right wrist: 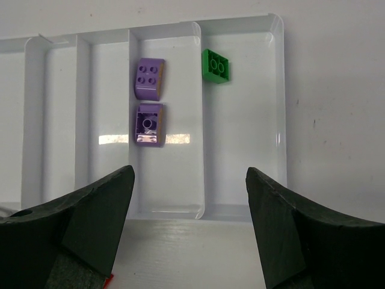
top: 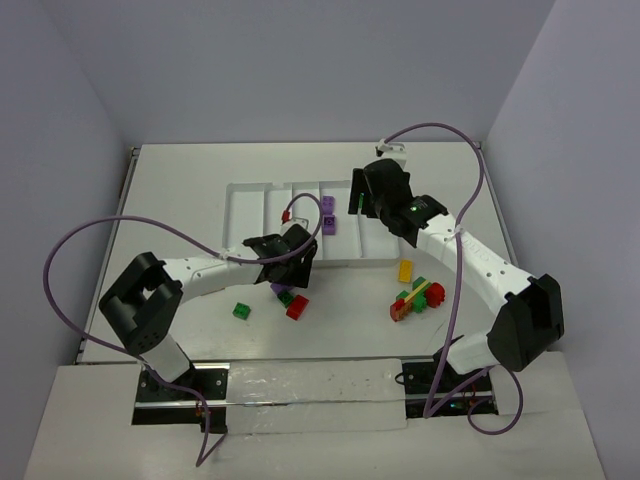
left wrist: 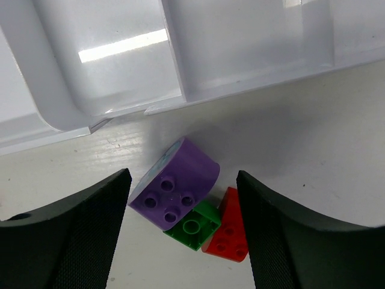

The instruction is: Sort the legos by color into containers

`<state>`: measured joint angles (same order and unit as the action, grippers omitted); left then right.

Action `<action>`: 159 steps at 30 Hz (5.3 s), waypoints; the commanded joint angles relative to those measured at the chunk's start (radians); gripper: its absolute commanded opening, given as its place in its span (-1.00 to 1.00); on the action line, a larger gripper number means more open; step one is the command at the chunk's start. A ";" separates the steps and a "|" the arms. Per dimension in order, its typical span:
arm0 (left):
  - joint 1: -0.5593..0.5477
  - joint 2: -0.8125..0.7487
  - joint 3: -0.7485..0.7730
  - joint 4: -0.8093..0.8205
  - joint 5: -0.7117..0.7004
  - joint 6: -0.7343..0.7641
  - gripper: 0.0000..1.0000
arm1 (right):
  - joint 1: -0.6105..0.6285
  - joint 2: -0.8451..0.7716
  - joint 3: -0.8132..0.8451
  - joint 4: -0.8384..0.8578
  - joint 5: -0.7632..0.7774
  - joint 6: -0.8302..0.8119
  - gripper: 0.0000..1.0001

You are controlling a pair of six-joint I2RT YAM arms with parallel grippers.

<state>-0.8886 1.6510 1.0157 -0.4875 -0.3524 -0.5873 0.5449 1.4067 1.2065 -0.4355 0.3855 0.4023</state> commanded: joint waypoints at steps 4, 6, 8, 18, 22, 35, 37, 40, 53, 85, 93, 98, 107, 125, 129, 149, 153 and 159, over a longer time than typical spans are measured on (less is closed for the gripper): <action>-0.005 0.038 0.007 -0.002 -0.051 0.013 0.57 | -0.007 -0.023 -0.005 0.018 0.023 -0.006 0.64; -0.004 0.042 0.005 -0.002 -0.047 0.013 0.53 | -0.007 -0.022 -0.007 0.018 0.023 -0.003 0.64; -0.004 0.050 0.004 -0.006 -0.052 0.009 0.46 | -0.007 -0.022 -0.009 0.020 0.021 0.001 0.64; -0.006 0.019 0.016 -0.029 -0.099 -0.001 -0.05 | -0.007 -0.027 -0.002 0.018 0.020 -0.001 0.64; -0.007 0.007 0.030 -0.047 -0.113 0.004 -0.31 | -0.007 -0.028 -0.006 0.018 0.019 0.000 0.64; -0.013 -0.048 0.323 -0.268 -0.212 0.012 -0.99 | -0.008 -0.082 -0.016 0.006 0.044 0.003 0.64; -0.013 -0.028 0.438 -0.255 -0.187 0.031 -0.99 | -0.010 -0.106 -0.028 -0.006 0.057 0.009 0.65; -0.009 0.077 0.621 -0.237 -0.160 0.070 -0.99 | -0.020 -0.173 -0.061 -0.023 0.086 0.015 0.65; 0.053 0.448 0.968 -0.106 -0.020 0.023 -1.00 | -0.086 -0.605 -0.294 -0.128 0.259 0.130 0.66; 0.220 -0.272 0.251 -0.132 -0.135 -0.202 0.99 | 0.410 -0.293 -0.427 0.068 -0.137 0.180 0.72; 0.276 -0.405 0.231 -0.218 -0.214 -0.247 0.99 | 0.627 0.070 -0.257 0.016 -0.128 0.196 0.83; 0.281 -0.408 0.233 -0.217 -0.196 -0.255 0.99 | 0.655 0.182 -0.190 0.041 -0.112 0.214 0.86; 0.281 -0.398 0.229 -0.219 -0.201 -0.234 0.99 | 0.654 0.341 -0.089 -0.007 -0.078 0.238 0.88; 0.281 -0.412 0.199 -0.192 -0.165 -0.211 0.99 | 0.592 0.310 -0.223 -0.044 0.019 0.272 0.29; 0.281 -0.412 0.192 -0.184 -0.160 -0.210 0.99 | 0.592 0.278 -0.252 -0.020 0.004 0.267 0.36; 0.281 -0.410 0.225 -0.256 -0.124 -0.178 0.99 | 0.592 0.183 -0.151 -0.153 -0.009 0.251 -0.84; 0.283 -0.417 0.230 -0.319 -0.127 -0.217 0.99 | 0.572 0.068 -0.096 -0.248 0.017 0.234 -0.82; 0.283 -0.455 0.188 -0.362 -0.155 -0.302 0.99 | 0.452 -0.008 -0.067 -0.175 -0.052 0.151 -0.79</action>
<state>-0.6125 1.2539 1.1992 -0.8146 -0.4879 -0.8247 1.0822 1.4377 1.1066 -0.6412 0.3498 0.6089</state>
